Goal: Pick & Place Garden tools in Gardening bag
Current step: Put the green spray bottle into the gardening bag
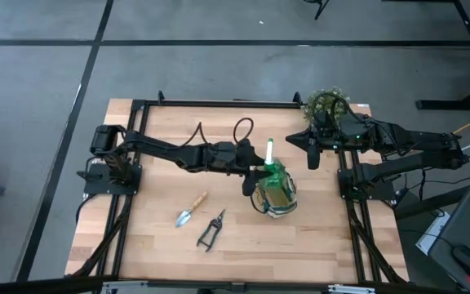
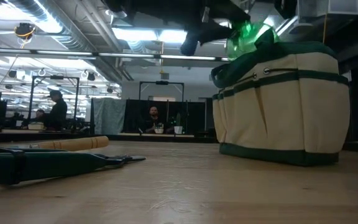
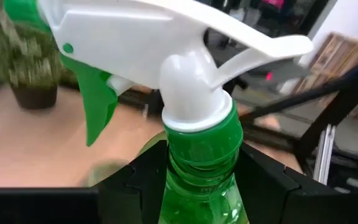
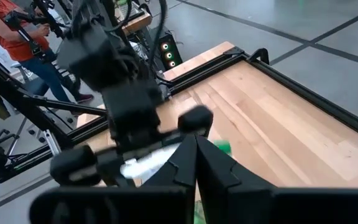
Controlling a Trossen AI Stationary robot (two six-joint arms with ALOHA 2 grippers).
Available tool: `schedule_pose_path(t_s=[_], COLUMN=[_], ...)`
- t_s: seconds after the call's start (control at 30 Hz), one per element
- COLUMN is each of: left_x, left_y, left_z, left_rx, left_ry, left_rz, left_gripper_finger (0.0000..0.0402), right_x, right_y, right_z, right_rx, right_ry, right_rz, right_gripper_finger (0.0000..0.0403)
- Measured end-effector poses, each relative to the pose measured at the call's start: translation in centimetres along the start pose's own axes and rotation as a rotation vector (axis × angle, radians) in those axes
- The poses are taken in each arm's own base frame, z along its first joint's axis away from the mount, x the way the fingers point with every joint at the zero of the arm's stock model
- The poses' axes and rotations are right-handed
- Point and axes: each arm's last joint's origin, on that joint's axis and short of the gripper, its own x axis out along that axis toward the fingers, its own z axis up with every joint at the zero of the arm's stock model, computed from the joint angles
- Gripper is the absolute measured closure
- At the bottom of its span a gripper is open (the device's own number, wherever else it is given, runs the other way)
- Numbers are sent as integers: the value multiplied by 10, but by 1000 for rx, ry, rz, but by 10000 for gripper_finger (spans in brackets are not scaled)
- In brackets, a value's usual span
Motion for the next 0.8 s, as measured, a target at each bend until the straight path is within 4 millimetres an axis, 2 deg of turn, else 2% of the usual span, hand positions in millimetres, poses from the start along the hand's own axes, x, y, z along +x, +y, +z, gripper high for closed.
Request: schedule_pose_path(t_s=[0.13,0.43,0.6,0.8], left_x=[6,4,3,3], left_y=[-3,-5,-3,-3], left_z=[-11,-11,-18,-18], left_rx=[-31,-59,-101,-101], left_ry=[31,36,108,106], left_rz=[-4,7,33,34], left_gripper_finger=[235,232,217,186], right_x=[0,0,0,0], right_y=[0,-1,-1,-1], right_z=[-1,0,0,0], right_rx=[-1,-1,-1,-1], right_ry=[5,1,1,1], right_rz=[-3,-12,-12,-12], right_gripper_finger=[391,391,391,391])
